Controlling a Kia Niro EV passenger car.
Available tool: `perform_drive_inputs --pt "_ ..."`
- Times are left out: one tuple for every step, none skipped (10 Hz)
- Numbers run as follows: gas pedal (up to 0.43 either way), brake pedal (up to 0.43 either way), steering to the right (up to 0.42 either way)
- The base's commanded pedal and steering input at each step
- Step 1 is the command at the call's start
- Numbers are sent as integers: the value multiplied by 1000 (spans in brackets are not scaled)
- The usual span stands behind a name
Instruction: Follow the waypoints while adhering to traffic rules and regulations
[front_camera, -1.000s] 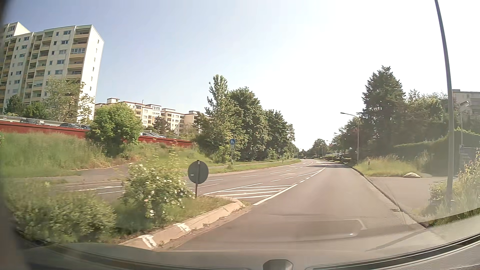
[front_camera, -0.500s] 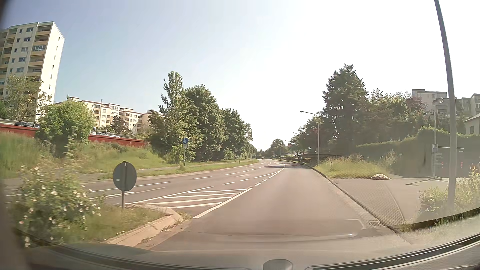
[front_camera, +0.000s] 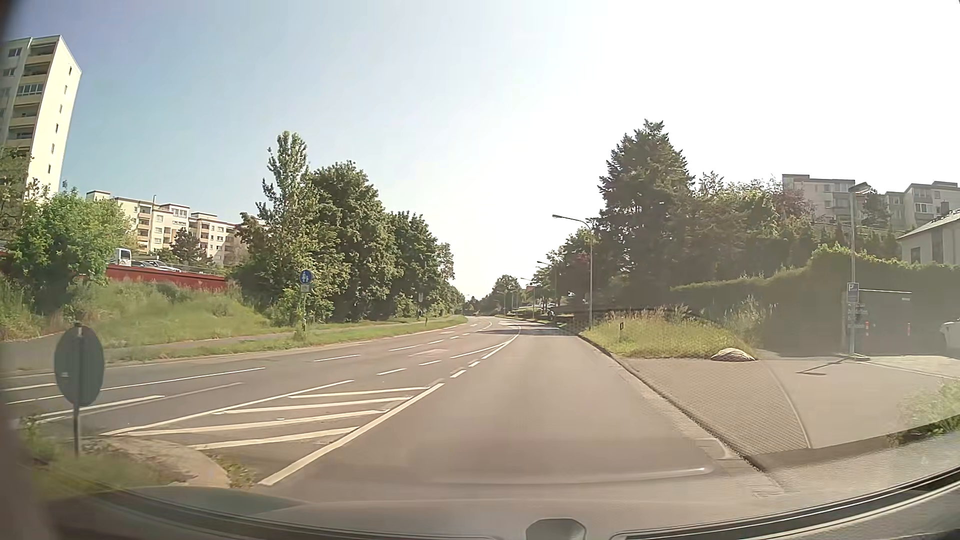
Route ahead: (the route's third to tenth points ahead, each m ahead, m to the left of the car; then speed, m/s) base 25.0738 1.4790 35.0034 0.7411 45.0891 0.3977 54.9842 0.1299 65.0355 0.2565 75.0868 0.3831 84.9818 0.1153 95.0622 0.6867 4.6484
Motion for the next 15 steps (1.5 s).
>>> perform_drive_inputs --pt "248 30 102" --pt "248 30 94" --pt "248 30 90" --pt "248 30 86" --pt "248 30 79" --pt "260 30 59" --pt "260 30 39" --pt "268 30 24" --pt "268 30 10" --pt "268 30 4" --pt "268 30 1" --pt "268 30 -1" --pt "268 30 -1" --pt "268 30 -1" --pt "268 30 -1"
